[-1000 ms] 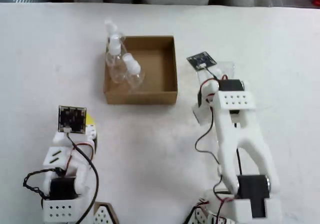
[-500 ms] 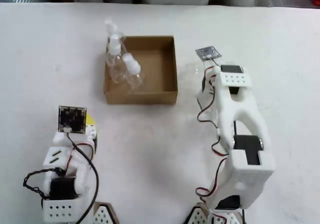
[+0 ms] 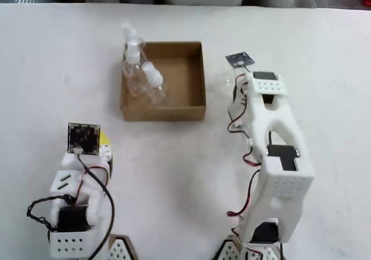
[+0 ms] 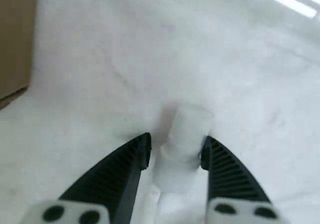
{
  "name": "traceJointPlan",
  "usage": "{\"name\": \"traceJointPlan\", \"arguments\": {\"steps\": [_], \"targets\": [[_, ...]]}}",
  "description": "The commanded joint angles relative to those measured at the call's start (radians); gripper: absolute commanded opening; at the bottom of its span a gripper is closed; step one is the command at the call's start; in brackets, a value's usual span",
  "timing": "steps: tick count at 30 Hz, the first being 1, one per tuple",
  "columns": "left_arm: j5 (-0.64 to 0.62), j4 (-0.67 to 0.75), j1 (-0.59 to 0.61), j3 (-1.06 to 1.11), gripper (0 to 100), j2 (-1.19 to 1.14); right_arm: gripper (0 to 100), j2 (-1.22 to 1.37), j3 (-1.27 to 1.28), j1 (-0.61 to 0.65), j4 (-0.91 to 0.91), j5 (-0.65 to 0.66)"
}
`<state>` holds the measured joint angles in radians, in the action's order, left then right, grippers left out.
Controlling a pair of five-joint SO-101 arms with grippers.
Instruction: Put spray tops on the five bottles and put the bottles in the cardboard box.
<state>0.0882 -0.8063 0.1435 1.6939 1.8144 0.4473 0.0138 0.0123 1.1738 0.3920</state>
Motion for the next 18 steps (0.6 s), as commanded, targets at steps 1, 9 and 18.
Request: {"name": "traceJointPlan", "arguments": {"steps": [1, 9, 18], "targets": [[0.006, 0.012, -0.01, 0.0, 2, 0.007, 0.8, -0.025, -0.064, -0.024, -0.004, -0.012], [0.006, 0.012, -0.01, 0.0, 2, 0.007, 1.7, -0.194, -0.198, -0.025, 0.243, -0.086], [0.006, 0.012, -0.01, 0.0, 2, 0.007, 1.6, -0.476, -0.445, -0.025, 0.503, -0.18]]}}
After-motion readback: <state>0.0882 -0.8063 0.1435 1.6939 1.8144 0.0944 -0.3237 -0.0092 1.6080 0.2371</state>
